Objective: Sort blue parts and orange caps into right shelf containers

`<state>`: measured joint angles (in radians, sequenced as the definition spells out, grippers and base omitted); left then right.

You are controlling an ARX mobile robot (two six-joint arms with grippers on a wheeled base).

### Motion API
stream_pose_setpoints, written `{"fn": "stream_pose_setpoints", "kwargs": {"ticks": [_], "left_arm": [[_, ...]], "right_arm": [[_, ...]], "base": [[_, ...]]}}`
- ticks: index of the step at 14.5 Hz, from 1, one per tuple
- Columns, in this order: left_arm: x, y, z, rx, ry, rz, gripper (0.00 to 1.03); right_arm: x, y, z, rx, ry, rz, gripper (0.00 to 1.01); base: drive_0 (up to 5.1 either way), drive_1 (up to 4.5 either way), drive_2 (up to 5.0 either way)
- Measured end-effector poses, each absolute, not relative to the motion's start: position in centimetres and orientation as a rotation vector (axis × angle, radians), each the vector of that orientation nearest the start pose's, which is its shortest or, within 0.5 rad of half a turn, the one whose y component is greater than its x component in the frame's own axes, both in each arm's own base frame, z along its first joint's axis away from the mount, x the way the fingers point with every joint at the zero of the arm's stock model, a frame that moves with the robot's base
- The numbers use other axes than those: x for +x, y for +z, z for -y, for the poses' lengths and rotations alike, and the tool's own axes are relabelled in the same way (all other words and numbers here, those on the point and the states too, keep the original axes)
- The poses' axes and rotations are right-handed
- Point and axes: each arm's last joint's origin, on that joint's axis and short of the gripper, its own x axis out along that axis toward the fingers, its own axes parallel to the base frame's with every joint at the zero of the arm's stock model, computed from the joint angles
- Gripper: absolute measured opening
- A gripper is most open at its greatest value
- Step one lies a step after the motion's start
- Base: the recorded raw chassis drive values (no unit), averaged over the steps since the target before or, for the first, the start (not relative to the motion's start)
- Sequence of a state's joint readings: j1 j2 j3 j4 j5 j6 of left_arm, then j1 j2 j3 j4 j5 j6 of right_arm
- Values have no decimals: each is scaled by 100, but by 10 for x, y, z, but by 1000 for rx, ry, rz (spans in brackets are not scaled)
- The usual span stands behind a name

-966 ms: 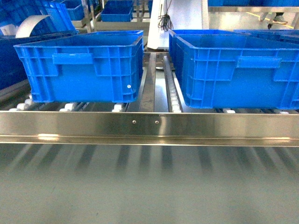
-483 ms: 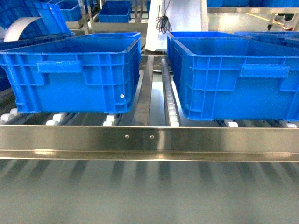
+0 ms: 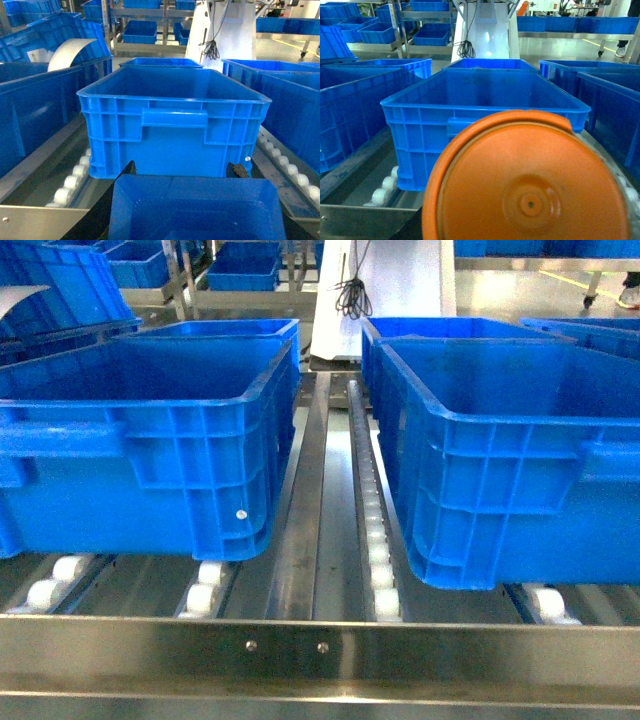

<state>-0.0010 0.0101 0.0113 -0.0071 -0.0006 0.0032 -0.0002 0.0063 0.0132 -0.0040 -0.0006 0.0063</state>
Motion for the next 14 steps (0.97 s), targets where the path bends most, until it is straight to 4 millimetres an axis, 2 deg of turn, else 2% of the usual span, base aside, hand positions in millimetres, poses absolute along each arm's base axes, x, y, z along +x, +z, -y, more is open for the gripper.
{"fn": "stream_pose_setpoints", "kwargs": {"ticks": [2,14], "left_arm": [[98,166,0,3,-1,-7,42],[98,166,0,3,-1,-6,42]], "right_arm": [[97,167,0,6,0,0,46],[97,167,0,6,0,1,46]], "base": [[3,435,-429],[0,0,0]]}}
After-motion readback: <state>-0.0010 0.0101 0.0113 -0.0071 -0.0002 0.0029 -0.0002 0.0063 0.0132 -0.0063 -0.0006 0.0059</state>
